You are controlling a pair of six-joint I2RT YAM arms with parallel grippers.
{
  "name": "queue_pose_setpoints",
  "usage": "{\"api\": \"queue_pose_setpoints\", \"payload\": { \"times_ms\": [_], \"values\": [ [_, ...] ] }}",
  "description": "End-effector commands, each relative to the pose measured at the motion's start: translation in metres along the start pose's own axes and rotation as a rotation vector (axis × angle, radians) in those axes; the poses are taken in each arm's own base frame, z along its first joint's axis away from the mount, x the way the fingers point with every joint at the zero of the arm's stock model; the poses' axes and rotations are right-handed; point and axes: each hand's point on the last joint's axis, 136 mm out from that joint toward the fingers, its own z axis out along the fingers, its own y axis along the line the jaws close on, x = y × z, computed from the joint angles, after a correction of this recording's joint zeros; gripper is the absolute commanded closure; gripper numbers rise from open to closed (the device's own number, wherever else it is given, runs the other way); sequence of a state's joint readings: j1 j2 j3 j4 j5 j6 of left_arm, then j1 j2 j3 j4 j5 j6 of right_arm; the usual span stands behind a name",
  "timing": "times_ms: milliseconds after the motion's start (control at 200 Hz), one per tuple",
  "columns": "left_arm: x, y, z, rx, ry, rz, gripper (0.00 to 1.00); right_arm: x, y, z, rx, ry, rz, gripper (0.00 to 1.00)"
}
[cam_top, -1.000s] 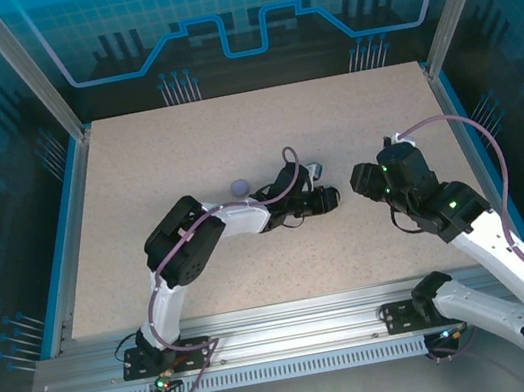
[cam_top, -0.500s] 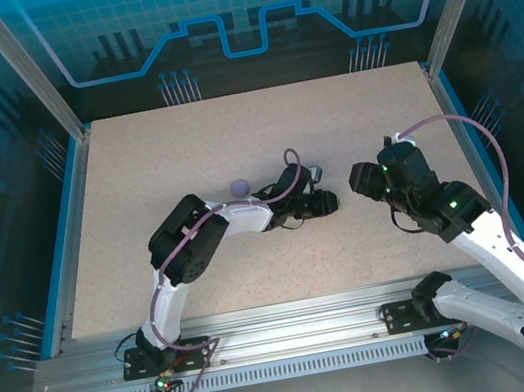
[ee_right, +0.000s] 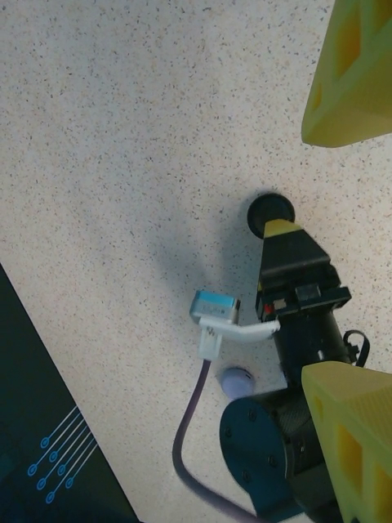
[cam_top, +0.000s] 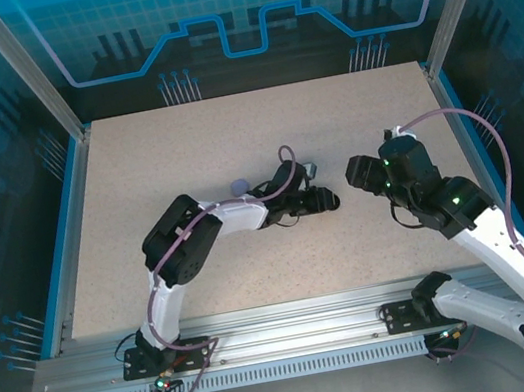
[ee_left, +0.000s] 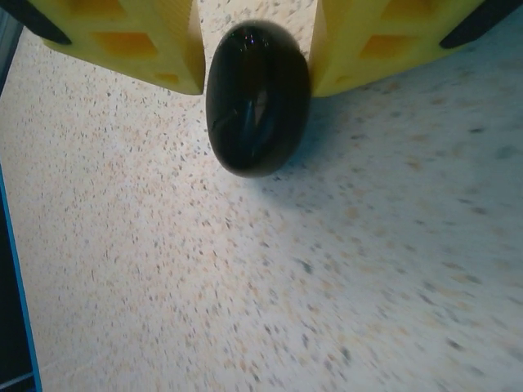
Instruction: Insert wireless bluetooth earbuds into charging case
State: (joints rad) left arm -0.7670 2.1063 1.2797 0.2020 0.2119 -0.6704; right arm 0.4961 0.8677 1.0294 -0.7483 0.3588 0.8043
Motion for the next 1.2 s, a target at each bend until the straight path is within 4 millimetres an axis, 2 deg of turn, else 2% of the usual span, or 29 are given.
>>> {"api": "queue_pose_setpoints", "payload": {
  "times_ms": [0,185,355,480,590,750,865,1041,1196],
  "values": [
    [-0.029,-0.012,-0.036,0.003,-0.081,0.041,0.59,-0.010,0.003,-0.005,-0.006,-0.013,-0.003,0.28],
    [-0.057,-0.029,-0.082,0.023,-0.175,0.092,0.58,-0.009,0.012,0.003,-0.026,0.005,-0.008,0.27],
    [-0.083,-0.036,-0.136,0.013,-0.287,0.147,0.56,0.001,0.031,0.024,-0.040,0.061,-0.043,0.27],
    [-0.102,-0.021,-0.178,-0.028,-0.376,0.149,0.55,0.012,0.055,0.044,-0.049,0.106,-0.091,0.27],
    [-0.116,0.004,-0.214,-0.071,-0.458,0.114,0.52,0.027,0.080,0.070,-0.041,0.164,-0.159,0.27],
    [-0.131,0.046,-0.264,-0.122,-0.569,0.028,0.48,0.050,0.127,0.111,-0.046,0.252,-0.262,0.26],
    [-0.137,0.065,-0.299,-0.137,-0.646,-0.015,0.44,0.067,0.167,0.144,-0.087,0.308,-0.399,0.25],
    [-0.144,0.074,-0.346,-0.166,-0.766,-0.029,0.31,0.094,0.206,0.193,-0.176,0.412,-0.642,0.22],
    [-0.150,0.065,-0.373,-0.154,-0.839,-0.002,0.18,0.117,0.218,0.231,-0.193,0.497,-0.797,0.22]
  ]
}}
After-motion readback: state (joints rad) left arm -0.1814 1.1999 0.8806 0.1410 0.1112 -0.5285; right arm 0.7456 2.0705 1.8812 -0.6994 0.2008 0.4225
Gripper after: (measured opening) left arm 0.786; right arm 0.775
